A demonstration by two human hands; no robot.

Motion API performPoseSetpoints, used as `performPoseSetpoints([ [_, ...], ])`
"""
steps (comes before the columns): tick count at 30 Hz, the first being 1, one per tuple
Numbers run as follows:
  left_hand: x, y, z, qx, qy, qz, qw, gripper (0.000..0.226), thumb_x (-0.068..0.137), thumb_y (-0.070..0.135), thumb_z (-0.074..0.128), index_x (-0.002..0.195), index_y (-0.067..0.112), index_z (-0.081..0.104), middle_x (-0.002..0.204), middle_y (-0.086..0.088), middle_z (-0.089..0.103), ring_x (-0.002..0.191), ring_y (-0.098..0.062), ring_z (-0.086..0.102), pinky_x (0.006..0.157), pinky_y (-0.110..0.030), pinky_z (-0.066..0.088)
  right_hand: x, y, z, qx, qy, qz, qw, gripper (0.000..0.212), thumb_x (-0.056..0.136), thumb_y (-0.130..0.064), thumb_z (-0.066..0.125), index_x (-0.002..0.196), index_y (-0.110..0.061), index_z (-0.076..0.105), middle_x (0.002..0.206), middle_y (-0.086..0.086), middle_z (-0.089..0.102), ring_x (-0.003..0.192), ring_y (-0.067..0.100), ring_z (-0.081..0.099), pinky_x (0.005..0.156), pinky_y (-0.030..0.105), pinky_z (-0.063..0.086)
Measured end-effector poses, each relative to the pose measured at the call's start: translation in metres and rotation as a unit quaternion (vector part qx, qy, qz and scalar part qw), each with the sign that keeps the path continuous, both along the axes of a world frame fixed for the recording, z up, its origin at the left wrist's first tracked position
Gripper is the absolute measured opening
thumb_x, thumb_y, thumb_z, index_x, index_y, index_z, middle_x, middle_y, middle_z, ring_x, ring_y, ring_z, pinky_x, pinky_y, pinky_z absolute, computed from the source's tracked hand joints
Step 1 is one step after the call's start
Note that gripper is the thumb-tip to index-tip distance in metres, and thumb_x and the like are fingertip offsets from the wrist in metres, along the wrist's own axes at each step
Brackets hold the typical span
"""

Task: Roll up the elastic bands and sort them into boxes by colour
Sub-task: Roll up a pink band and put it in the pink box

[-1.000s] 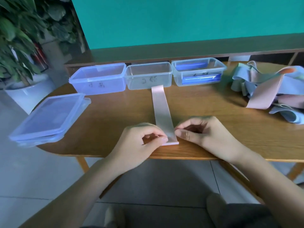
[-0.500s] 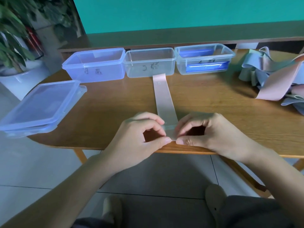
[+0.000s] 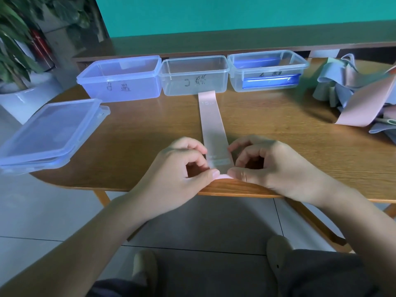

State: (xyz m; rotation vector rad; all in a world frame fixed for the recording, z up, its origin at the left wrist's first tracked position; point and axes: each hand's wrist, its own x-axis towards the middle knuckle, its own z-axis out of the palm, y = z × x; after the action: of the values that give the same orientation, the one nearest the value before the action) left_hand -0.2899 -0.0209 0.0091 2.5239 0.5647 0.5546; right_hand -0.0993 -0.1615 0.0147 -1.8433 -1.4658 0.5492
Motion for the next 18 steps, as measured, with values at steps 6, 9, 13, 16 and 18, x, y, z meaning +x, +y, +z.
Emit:
performPoseSetpoints([
  [6,0.0011,0.0009,0.003,-0.032,-0.011,-0.039,0.999,0.004,0.087,0.031,0.072,0.088,0.034,0.071,0.108,0.018,0.055,0.11,-0.004,0.054,0.085,-0.01,0.041,0.0004,-0.0015,-0.0029,0.037,0.0,0.038,0.999,0.009,0.084,-0.025,0.08,0.086,-0.031,0.074,0.122,-0.018,0.058,0.117,-0.002,0.054,0.093,0.013,0.037],
  [9,0.0012,0.0017,-0.0007,-0.001,0.011,-0.045,0.999,0.008,0.091,0.03,0.069,0.093,0.035,0.074,0.103,0.02,0.053,0.109,-0.005,0.051,0.086,-0.016,0.042,0.0002,-0.0044,-0.002,0.048,-0.029,0.086,0.995,0.01,0.09,-0.02,0.074,0.095,-0.029,0.075,0.122,-0.014,0.061,0.122,0.003,0.055,0.102,0.019,0.04],
  [13,-0.0006,0.0033,-0.0029,0.044,0.001,-0.062,0.997,0.011,0.092,0.034,0.067,0.096,0.032,0.076,0.101,0.017,0.053,0.107,-0.008,0.052,0.085,-0.016,0.042,-0.0001,-0.0067,-0.0021,0.035,-0.084,0.109,0.99,0.013,0.095,-0.027,0.065,0.102,-0.034,0.074,0.122,-0.019,0.059,0.123,0.005,0.053,0.099,0.033,0.045],
  [16,-0.0025,0.0014,-0.0007,0.032,-0.018,-0.063,0.997,0.014,0.087,0.041,0.07,0.092,0.032,0.078,0.1,0.015,0.056,0.104,-0.01,0.056,0.081,-0.016,0.045,-0.0005,-0.0073,-0.0023,0.027,-0.081,0.099,0.991,0.013,0.093,-0.038,0.064,0.1,-0.039,0.073,0.121,-0.023,0.057,0.123,0.003,0.053,0.096,0.036,0.048],
  [18,-0.0024,0.0002,0.0011,0.026,-0.031,-0.049,0.998,0.015,0.082,0.045,0.071,0.087,0.034,0.079,0.098,0.016,0.057,0.102,-0.009,0.057,0.075,-0.01,0.044,-0.0002,-0.0063,-0.0026,0.024,-0.061,0.094,0.993,0.012,0.088,-0.042,0.07,0.098,-0.038,0.075,0.119,-0.023,0.059,0.121,0.002,0.054,0.099,0.031,0.047],
])
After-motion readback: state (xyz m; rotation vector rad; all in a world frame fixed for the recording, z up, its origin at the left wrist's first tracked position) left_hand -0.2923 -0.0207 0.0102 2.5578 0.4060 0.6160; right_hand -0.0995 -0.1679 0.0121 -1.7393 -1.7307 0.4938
